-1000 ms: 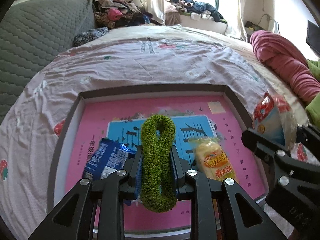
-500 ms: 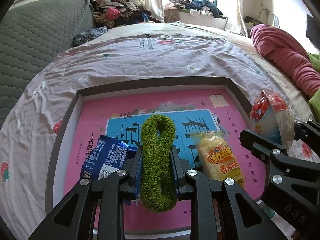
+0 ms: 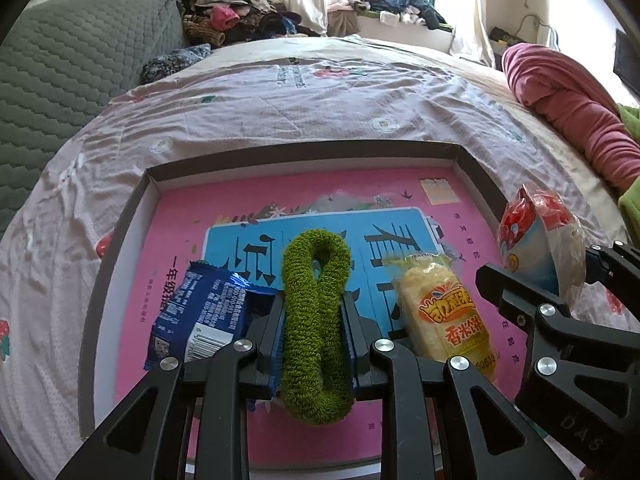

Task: Organize objects
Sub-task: 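Lower the ring and bun onto the pink book inside the tray with both grippers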

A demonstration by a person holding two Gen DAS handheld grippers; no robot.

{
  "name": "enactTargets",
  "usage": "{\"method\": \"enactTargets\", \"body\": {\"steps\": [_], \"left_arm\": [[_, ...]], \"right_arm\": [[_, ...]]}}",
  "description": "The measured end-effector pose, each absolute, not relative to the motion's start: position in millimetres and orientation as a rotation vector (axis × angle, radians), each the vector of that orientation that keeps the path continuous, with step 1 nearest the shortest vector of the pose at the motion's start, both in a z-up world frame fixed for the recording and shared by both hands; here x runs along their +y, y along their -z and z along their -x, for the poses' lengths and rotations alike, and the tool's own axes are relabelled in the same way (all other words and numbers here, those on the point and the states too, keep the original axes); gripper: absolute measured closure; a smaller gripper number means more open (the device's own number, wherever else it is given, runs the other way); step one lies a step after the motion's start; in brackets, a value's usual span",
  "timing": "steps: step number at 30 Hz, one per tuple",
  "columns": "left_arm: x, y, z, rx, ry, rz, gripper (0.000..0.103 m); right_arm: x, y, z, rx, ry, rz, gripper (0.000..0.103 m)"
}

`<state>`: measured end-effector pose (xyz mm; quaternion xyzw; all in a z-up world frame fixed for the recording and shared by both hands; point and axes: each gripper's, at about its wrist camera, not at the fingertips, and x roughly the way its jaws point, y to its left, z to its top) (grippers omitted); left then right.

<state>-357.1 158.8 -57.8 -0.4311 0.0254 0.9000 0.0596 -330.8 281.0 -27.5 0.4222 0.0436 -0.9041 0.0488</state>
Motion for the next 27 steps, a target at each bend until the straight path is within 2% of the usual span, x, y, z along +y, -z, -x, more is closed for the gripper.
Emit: {"method": "enactTargets", "body": {"steps": [23,27], "left_arm": [[161,66,360,0.073,-2.697,1.339,0.075],[160,66,361,0.068,-2.702,1.339,0.071]], "right_arm": [[280,45,336,0.201,2.726,-1.399,0.049],[280,45,337,0.204,2.723,-1.401,0.049]]}}
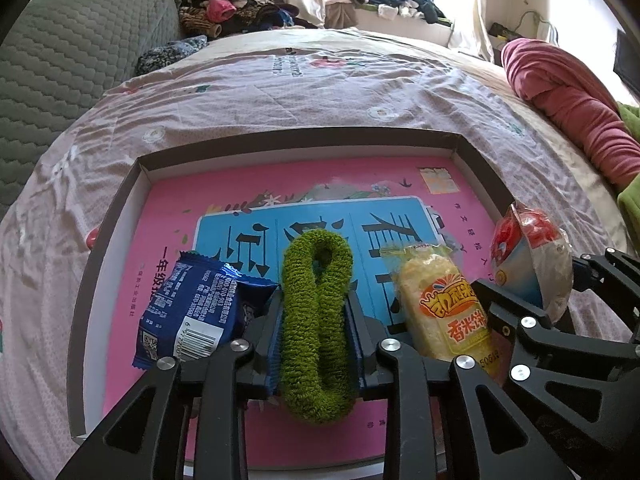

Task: Organize objects
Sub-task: 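Lower the ring and bun onto the pink book inside the tray with both grippers, then open the left gripper on the green ring while the right gripper releases the bun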

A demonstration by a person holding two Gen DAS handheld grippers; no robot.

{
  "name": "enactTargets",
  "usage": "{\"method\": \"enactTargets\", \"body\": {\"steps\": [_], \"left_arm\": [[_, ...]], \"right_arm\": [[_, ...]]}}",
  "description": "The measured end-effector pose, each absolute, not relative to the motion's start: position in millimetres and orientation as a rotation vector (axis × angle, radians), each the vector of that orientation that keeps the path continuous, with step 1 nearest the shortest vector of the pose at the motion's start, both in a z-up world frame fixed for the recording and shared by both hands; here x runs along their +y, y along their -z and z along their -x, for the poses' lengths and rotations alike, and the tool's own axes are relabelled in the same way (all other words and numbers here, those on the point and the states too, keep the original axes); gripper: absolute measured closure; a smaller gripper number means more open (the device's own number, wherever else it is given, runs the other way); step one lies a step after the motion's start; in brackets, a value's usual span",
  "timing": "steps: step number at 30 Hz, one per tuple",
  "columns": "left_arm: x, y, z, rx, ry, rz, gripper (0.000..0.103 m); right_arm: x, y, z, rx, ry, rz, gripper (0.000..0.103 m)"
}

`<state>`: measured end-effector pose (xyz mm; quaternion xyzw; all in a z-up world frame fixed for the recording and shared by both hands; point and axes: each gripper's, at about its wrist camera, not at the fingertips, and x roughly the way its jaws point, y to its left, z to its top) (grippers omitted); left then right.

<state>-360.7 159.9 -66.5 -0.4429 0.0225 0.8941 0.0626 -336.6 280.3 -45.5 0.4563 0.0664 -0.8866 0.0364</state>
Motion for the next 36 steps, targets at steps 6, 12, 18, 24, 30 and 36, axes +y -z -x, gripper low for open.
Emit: {"method": "enactTargets", "body": {"steps": [6,12,18,24,30,36], "left_arm": [[158.1,67.1,360.8,0.068,-2.703,1.338,0.071],[158.5,67.4,360.6,0.074,-2.708,1.338,0.068],[157.8,66.7,360.0,0.071,-2.713,1.341,0.065],[158.2,66.3,359.5,0.084,-2.717,1.343,0.060],[157.1,66.2,359.3,0.073,-2.718,1.348,0.054],[156.0,64.3,358.2,0.070,-2.721,1.341,0.053]], "right_arm": [[280.5,46.7,337.3,0.205,2.722,-1.403,0.049],[280.5,47.0,337.4,0.207,2.723,-1.403,0.049],[280.7,47.3,337.5,0.205,2.722,-1.401,0.049],[281.1,47.5,338.0,0.208,2.722,-1.401,0.049],[281.1,47.3,338.3,0.204,2.723,-1.399,0.049],[281.1,45.9,337.7,0.204,2.725,-1.396,0.049]]}}
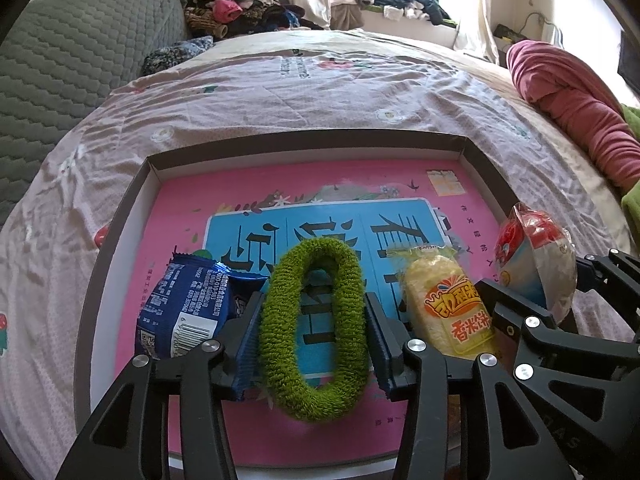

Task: Organize objects
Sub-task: 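Open the left gripper on the green ring while the right gripper releases the bun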

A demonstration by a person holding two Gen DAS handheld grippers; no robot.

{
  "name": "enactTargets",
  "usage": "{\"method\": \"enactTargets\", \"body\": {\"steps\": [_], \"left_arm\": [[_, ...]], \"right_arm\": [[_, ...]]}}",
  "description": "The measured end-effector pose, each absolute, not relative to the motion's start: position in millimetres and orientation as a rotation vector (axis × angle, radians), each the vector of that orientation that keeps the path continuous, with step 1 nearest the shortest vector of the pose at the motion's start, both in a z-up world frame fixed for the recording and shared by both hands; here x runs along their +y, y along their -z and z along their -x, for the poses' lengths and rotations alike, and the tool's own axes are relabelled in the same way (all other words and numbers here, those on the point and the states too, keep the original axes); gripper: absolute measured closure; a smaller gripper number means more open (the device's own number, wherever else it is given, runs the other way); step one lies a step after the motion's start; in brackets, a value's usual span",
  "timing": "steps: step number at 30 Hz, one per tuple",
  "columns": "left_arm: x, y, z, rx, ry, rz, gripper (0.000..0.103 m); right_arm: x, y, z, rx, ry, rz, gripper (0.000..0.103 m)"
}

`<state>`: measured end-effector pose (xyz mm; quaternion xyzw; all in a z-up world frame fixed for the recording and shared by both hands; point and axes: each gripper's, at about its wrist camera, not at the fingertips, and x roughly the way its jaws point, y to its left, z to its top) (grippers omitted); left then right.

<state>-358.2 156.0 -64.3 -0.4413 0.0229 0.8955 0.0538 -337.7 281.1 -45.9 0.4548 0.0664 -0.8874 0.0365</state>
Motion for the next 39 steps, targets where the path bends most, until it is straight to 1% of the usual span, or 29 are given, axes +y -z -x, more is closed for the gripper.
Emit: {"method": "enactTargets", "body": {"steps": [10,17,21,34,37,39], "left_arm": [[154,62,358,0.064,-2.725,1.339,0.053],[153,61,358,0.055,-2.727,1.335,0.050],[153,59,358,0.061,-2.735,1.334,0.046],[152,54,354,0.047,-2.738,1.333,0.044],[151,53,354,0.043,-2.741,1.337,0.040],[149,51,353,0.035,-2.755,1.333,0.035]], "right_arm": [[280,46,337,0.218,2.726,-1.412,0.049],[282,45,337,0.221,2.730,-1.410,0.049],[281,45,337,0.221,2.731,-1.412,0.046],[281,40,333,0.211,2.733,-1.404,0.043],[281,39,333,0.213,2.733,-1.404,0.043],[281,37,332,0.211,2.735,-1.399,0.043]]}}
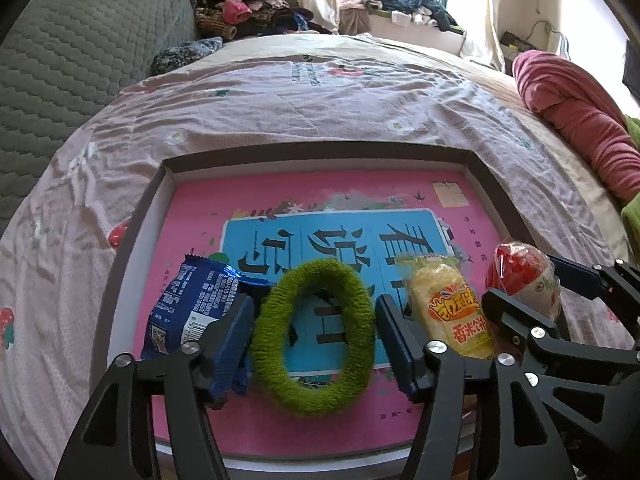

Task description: Organize objects

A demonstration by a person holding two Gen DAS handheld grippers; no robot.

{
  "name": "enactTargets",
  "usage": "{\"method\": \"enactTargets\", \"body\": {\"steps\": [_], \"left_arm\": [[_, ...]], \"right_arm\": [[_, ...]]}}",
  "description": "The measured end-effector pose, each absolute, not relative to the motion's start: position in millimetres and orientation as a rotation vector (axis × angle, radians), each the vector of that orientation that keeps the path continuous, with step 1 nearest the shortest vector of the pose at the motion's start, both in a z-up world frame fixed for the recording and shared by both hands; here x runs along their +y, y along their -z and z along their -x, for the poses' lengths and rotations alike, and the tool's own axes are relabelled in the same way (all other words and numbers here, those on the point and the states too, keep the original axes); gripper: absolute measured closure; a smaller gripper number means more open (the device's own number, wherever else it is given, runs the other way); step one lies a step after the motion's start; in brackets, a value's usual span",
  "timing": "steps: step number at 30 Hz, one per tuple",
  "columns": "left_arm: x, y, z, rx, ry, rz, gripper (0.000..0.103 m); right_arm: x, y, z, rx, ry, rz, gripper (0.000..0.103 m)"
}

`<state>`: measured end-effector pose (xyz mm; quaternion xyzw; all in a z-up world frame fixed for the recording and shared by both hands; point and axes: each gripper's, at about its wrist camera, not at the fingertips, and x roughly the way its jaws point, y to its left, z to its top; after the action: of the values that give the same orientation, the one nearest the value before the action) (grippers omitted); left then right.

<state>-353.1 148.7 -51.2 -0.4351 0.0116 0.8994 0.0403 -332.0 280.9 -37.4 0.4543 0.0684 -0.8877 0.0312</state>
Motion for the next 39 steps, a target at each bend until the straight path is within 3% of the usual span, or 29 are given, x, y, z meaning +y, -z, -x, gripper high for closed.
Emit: {"method": "enactTargets", "body": {"steps": [25,39], "left_arm": [[135,36,342,0.031,-2.812,1.317,0.027],[134,32,328,0.085,-2.851,1.331,0.021]], "right_arm": [[286,21,323,0.192,2.758,-1.370,0.035],[283,5,306,0.135,2.769,-1.320,0.019]]}}
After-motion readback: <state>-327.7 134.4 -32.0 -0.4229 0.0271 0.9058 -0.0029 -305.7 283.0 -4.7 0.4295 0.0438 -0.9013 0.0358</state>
